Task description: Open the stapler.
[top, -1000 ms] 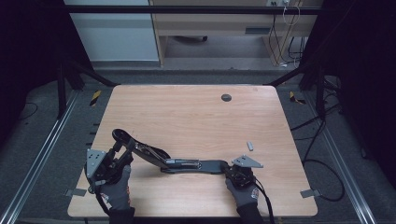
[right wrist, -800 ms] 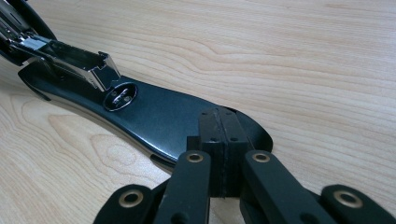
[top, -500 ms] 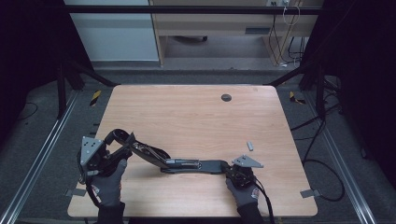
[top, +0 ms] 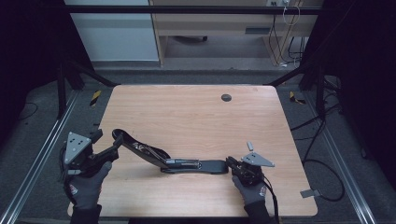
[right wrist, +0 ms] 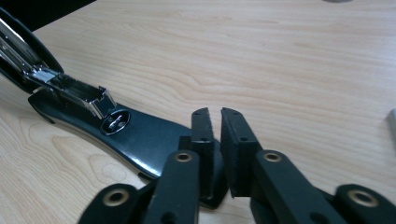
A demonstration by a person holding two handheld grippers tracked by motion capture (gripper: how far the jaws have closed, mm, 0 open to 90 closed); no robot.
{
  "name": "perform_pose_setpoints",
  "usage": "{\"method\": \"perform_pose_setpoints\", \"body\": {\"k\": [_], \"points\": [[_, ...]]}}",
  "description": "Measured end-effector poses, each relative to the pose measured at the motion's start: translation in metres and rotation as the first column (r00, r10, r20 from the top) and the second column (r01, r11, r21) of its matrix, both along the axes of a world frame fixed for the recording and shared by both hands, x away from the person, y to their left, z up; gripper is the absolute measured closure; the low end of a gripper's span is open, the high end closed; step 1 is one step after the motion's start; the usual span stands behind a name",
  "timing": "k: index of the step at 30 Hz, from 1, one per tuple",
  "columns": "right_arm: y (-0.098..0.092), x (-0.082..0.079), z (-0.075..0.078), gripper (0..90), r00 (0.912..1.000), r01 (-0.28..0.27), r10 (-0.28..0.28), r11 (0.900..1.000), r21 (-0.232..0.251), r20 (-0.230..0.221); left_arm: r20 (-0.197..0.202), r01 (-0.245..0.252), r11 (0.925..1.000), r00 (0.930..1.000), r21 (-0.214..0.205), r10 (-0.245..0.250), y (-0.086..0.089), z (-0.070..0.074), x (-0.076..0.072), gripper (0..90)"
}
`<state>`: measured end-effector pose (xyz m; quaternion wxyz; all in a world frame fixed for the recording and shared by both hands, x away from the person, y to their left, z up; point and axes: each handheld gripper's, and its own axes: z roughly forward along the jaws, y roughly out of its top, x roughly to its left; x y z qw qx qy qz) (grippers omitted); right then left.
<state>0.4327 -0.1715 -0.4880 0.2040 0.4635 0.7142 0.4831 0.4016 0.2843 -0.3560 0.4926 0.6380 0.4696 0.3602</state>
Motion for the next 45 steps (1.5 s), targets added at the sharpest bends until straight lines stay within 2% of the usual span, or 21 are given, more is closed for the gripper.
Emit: {"method": "perform_pose_setpoints", "body": {"k": [3, 10, 17, 20, 23, 27, 31, 36, 38, 45], "points": [[-0.008, 0.001, 0.007, 77.8, 1.0, 0.001, -0.001, 1.0, -0.001, 0.003, 0.0, 0.003, 1.0, 1.0, 0.0, -0.003, 0.006, -0.003, -0.007, 27.0], [-0.032, 0.004, 0.021, 76.0, 0.9987, 0.051, -0.051, 0.9986, -0.012, 0.003, -0.019, 0.002, 0.9997, 0.9998, 0.026, -0.002, 0.017, -0.014, -0.02, 26.1], [-0.044, 0.007, 0.024, 75.7, 0.9968, 0.079, -0.079, 0.9964, -0.029, -0.005, -0.071, 0.012, 0.9981, 0.9974, 0.06, -0.008, 0.019, -0.037, -0.025, 25.7], [-0.047, 0.009, 0.023, 75.2, 0.9964, 0.083, -0.084, 0.9959, -0.036, -0.012, -0.099, 0.016, 0.997, 0.9951, 0.076, -0.008, 0.017, -0.048, -0.023, 25.7], [-0.05, 0.012, 0.022, 75.1, 0.996, 0.087, -0.087, 0.9952, -0.046, -0.019, -0.14, 0.018, 0.9953, 0.9901, 0.096, -0.004, 0.014, -0.063, -0.017, 26.0], [-0.055, 0.016, 0.024, 74.3, 0.995, 0.09, -0.093, 0.9939, -0.064, -0.036, -0.174, 0.012, 0.9939, 0.9848, 0.109, 0.007, 0.013, -0.076, -0.01, 27.2], [-0.062, 0.021, 0.03, 72.9, 0.9937, 0.098, -0.103, 0.9917, -0.083, -0.046, -0.209, 0.007, 0.9946, 0.9777, 0.103, 0.015, 0.012, -0.091, -0.004, 28.5], [-0.069, 0.029, 0.034, 71.5, 0.9904, 0.114, -0.122, 0.9874, -0.11, -0.066, -0.256, 0.013, 0.9912, 0.9665, 0.132, 0.021, 0.007, -0.108, 0.003, 30.5], [-0.072, 0.033, 0.036, 70.7, 0.9882, 0.125, -0.133, 0.9861, -0.11, -0.075, -0.256, 0.008, 0.9892, 0.9664, 0.147, 0.03, 0.006, -0.112, 0.004, 31.7], [-0.074, 0.052, 0.041, 70.0, 0.9842, 0.131, -0.147, 0.9792, -0.155, -0.099, -0.255, -0.012, 0.9894, 0.9656, 0.145, 0.049, 0.01, -0.118, 0.004, 36.0]]}}
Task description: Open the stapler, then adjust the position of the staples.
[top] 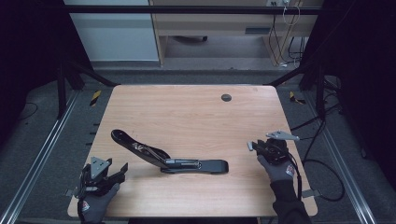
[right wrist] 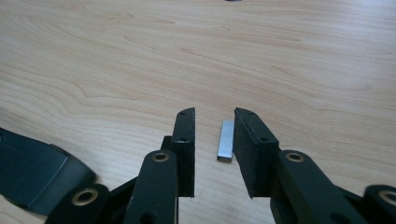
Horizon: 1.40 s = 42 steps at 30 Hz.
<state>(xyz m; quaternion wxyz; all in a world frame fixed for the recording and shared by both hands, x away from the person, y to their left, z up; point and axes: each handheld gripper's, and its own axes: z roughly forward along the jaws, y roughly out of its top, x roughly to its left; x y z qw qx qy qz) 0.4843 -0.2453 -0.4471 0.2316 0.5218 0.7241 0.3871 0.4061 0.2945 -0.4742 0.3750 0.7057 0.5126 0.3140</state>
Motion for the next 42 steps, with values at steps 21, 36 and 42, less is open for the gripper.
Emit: {"method": "perform_pose_setpoints", "body": {"k": [21, 36, 42], "points": [[0.014, 0.045, -0.005, 70.0, 0.9922, -0.008, -0.001, 0.9972, -0.075, -0.125, -0.046, -0.007, 0.9997, 0.9989, 0.024, 0.008, 0.0, -0.013, 0.005, 37.3], [0.018, 0.054, -0.021, 73.2, 0.976, 0.0, -0.028, 0.9915, -0.13, -0.216, -0.047, -0.008, 0.9993, 0.9988, 0.036, 0.01, 0.0, -0.014, 0.006, 37.1], [0.018, 0.058, -0.026, 72.5, 0.9701, 0.01, -0.045, 0.9893, -0.146, -0.238, -0.053, -0.005, 0.9992, 0.9986, 0.039, 0.007, 0.001, -0.014, 0.006, 37.2]]}}
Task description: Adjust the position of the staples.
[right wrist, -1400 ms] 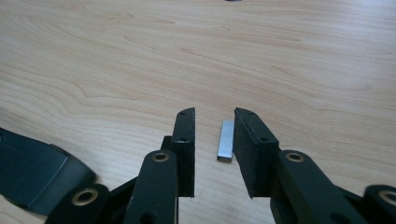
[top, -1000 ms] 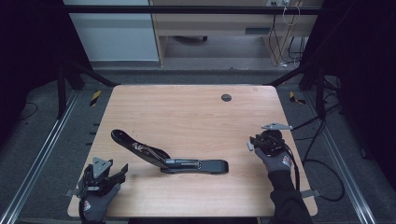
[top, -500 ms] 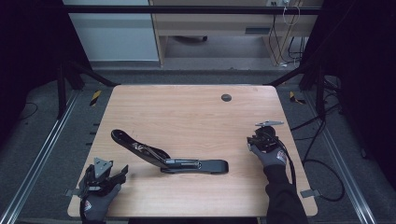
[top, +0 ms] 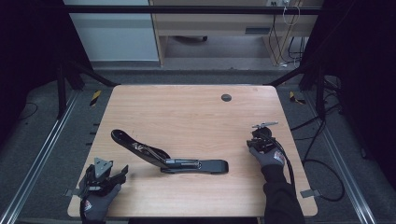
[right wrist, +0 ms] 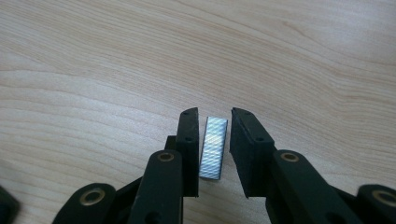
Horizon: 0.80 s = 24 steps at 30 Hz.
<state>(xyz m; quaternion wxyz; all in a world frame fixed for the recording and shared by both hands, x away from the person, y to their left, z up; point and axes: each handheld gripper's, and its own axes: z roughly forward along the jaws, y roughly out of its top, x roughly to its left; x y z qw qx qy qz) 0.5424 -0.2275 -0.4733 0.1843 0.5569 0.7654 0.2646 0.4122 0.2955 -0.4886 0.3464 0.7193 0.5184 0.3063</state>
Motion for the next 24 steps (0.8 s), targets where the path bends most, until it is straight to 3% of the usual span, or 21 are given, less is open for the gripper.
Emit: {"method": "perform_pose_setpoints", "body": {"k": [13, 24], "points": [[0.0007, 0.0036, -0.0062, 73.9, 0.9993, 0.007, -0.007, 1.0, -0.007, -0.038, 0.0, 0.0, 1.0, 1.0, -0.004, 0.0, 0.0003, -0.0003, -0.0002, 37.2], [0.0005, 0.0032, -0.0057, 78.0, 0.999, 0.001, -0.001, 0.9999, -0.015, -0.044, 0.002, -0.001, 1.0, 1.0, -0.008, 0.001, 0.0005, 0.0004, -0.0005, 37.2]]}}
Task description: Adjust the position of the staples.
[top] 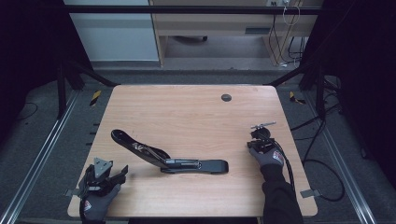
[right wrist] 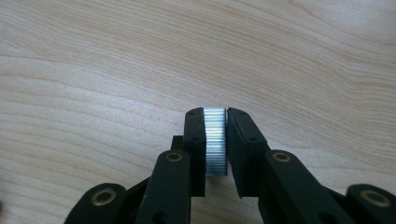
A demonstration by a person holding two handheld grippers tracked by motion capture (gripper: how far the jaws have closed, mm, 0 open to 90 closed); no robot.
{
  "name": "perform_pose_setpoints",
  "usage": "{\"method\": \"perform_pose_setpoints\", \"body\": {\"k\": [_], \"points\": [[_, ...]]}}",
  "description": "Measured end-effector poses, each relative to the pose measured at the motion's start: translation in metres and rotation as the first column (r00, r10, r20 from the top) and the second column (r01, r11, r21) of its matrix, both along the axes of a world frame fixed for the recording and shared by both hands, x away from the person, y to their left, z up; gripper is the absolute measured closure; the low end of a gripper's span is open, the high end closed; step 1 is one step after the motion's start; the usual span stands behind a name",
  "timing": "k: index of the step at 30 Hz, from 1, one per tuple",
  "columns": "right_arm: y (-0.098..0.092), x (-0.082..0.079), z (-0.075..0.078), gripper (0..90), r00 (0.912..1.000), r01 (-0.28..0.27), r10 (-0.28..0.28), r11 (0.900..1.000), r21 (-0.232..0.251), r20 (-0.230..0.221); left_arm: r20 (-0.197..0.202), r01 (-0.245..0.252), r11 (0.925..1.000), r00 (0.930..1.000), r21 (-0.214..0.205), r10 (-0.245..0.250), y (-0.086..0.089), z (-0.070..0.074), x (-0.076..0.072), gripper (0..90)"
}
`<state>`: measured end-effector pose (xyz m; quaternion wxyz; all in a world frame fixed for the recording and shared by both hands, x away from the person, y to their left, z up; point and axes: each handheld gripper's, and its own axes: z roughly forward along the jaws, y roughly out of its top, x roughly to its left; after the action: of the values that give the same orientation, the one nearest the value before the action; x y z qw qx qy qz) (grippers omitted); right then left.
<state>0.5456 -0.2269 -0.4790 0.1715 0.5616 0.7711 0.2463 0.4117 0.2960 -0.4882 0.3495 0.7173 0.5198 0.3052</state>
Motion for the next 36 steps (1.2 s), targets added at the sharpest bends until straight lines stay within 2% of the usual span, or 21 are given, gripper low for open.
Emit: {"method": "perform_pose_setpoints", "body": {"k": [8, 9, 10, 13, 15, 18, 26, 31, 36], "points": [[-0.004, -0.016, 0.017, 78.0, 0.9964, -0.073, 0.072, 0.9972, 0.018, 0.045, -0.006, 0.01, 0.9999, 0.9999, 0.005, -0.01, -0.002, -0.001, 0.0, 37.2], [-0.003, -0.023, 0.02, 78.0, 0.9922, -0.113, 0.111, 0.9933, 0.024, 0.056, -0.008, 0.013, 0.9999, 0.9999, 0.006, -0.013, -0.002, -0.001, 0.0, 37.2], [-0.003, -0.026, 0.02, 78.0, 0.9899, -0.129, 0.127, 0.9912, 0.028, 0.063, -0.009, 0.014, 0.9999, 0.9999, 0.007, -0.014, -0.002, -0.001, 0.0, 37.3], [-0.001, -0.036, 0.019, 78.0, 0.9832, -0.178, 0.176, 0.9826, 0.052, 0.051, -0.01, 0.016, 0.9999, 0.9998, 0.004, -0.016, -0.003, -0.001, 0.001, 37.2], [-0.001, -0.042, 0.017, 78.0, 0.9763, -0.214, 0.212, 0.9759, 0.044, 0.045, -0.011, 0.017, 0.9998, 0.9998, 0.006, -0.017, -0.003, -0.002, 0.001, 37.3], [-0.002, -0.05, 0.012, 78.0, 0.9712, -0.238, 0.236, 0.9695, 0.059, 0.032, -0.012, 0.018, 0.9998, 0.9998, 0.006, -0.018, -0.003, -0.002, 0.001, 37.2], [-0.004, -0.065, -0.002, 78.0, 0.9484, -0.317, 0.317, 0.9481, 0.026, -0.001, -0.016, 0.023, 0.9997, 0.9996, 0.006, -0.022, -0.004, -0.002, 0.001, 37.3], [-0.005, -0.067, -0.005, 78.0, 0.9479, -0.318, 0.319, 0.947, 0.042, 0.004, -0.016, 0.024, 0.9997, 0.9996, 0.005, -0.024, -0.005, -0.003, 0.001, 37.3], [-0.004, -0.067, -0.004, 76.1, 0.9477, -0.319, 0.319, 0.9472, 0.033, -0.006, -0.016, 0.025, 0.9997, 0.9996, 0.005, -0.025, -0.004, -0.002, 0.001, 37.2]]}}
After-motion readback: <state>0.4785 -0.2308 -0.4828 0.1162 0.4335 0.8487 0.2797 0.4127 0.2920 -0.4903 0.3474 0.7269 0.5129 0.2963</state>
